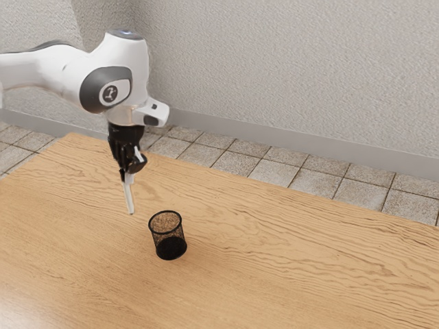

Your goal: Take the marker out of the pen holder and place it to the left of the pen holder.

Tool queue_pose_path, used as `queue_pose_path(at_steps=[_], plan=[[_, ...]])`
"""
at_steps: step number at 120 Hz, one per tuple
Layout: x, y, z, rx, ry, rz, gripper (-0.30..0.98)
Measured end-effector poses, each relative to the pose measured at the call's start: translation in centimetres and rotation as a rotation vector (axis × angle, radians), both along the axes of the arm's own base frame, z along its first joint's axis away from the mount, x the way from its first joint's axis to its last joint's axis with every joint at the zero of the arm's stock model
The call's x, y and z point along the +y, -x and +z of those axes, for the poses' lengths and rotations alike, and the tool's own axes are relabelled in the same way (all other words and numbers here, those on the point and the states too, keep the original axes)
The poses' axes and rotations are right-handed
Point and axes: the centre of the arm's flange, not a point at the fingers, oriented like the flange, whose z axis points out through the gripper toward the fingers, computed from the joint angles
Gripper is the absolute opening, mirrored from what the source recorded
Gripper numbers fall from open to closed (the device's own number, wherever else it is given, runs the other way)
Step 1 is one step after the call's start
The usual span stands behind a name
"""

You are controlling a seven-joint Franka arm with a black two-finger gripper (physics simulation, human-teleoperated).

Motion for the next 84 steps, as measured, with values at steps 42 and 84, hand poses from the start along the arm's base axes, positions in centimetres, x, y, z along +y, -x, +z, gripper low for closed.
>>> queue_pose_path(at_steps=[42, 84], plan=[[12.2, -3.5, -10.3, 0.497, 0.004, 0.319, -0.10], [13.4, -3.9, -17.4, 0.729, 0.000, 0.382, -0.10]])
